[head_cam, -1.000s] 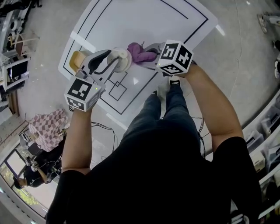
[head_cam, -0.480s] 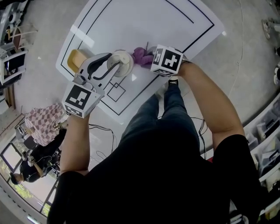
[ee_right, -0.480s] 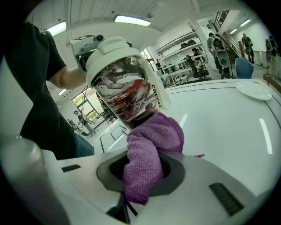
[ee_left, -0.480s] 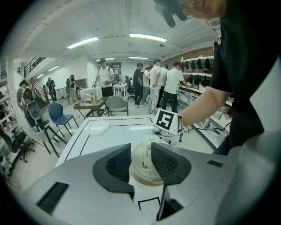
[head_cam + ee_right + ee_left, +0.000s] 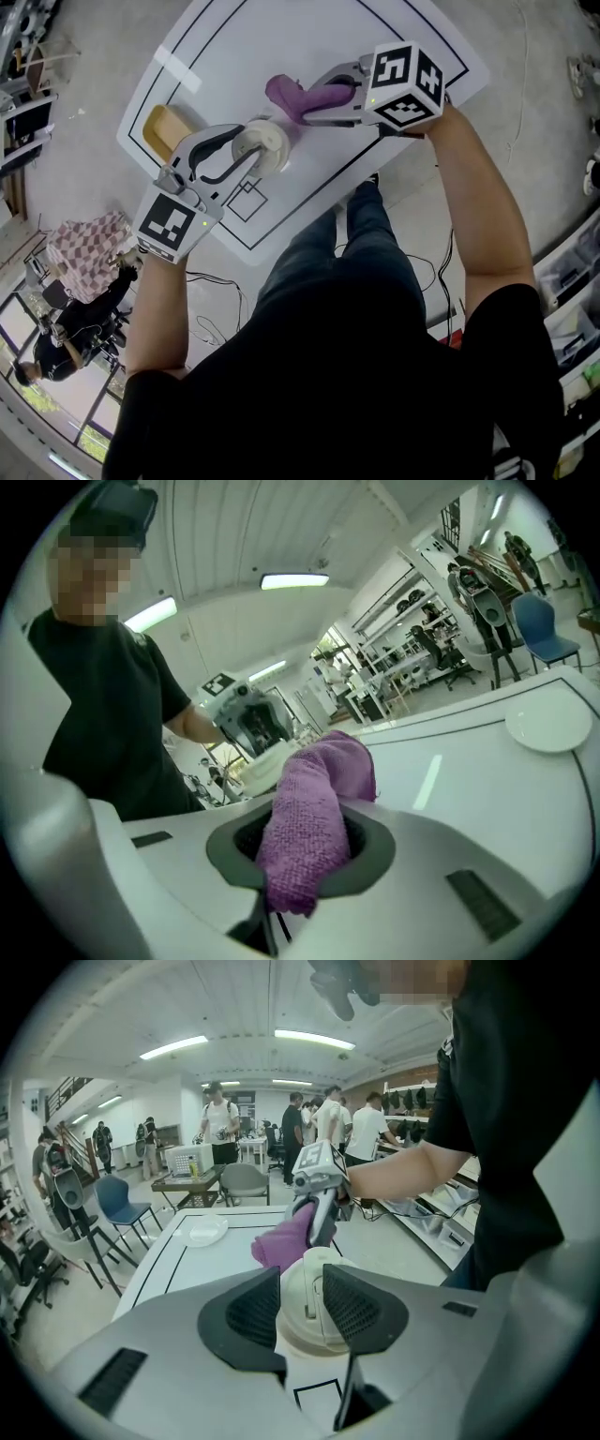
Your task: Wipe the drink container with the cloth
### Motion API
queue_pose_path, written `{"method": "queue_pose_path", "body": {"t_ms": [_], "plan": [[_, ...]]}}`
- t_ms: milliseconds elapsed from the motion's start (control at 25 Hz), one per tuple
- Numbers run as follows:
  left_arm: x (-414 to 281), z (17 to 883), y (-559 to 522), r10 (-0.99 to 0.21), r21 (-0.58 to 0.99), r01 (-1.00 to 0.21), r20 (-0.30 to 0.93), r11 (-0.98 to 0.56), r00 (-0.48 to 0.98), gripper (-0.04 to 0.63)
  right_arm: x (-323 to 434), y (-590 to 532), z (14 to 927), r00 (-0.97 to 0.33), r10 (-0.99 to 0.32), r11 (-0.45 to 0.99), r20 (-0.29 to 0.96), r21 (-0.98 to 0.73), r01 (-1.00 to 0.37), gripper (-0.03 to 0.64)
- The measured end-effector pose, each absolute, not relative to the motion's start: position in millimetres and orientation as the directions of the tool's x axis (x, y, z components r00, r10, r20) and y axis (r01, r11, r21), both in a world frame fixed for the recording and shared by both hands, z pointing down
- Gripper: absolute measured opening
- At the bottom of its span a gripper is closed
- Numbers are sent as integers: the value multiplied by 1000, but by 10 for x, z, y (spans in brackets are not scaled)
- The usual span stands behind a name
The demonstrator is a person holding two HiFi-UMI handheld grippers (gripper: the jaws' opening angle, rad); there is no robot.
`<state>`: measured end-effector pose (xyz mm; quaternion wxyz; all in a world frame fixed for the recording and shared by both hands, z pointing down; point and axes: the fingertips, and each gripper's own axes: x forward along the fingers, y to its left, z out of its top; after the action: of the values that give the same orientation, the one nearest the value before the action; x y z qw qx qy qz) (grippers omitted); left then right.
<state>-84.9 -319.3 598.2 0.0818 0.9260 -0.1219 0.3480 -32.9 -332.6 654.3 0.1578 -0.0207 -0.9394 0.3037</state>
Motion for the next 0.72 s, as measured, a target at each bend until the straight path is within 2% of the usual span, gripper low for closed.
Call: {"method": "queue_pose_path", "body": {"t_ms": [120,400,560,720], "plan": [[-841,6001,-3202,-166,71,-282,664,-957,729,164,-388,-3454,6354,-963,199,798,181,-601,52,80],[-821,6025,-3224,-162,78,-278,653,-957,740,164,-660,-3377,6423,-907,414,698,82,-668,258,80],[-835,6064,-3219,-162,76,-276,649,-958,743,164,-746,-3406,6593,-891,450,633,57,-724,273,80],[-810,6029,-3227,-169,73,-279,642,-957,748,164,-789,-3412,6836,-880,457,625,131,-750,213,78]]}}
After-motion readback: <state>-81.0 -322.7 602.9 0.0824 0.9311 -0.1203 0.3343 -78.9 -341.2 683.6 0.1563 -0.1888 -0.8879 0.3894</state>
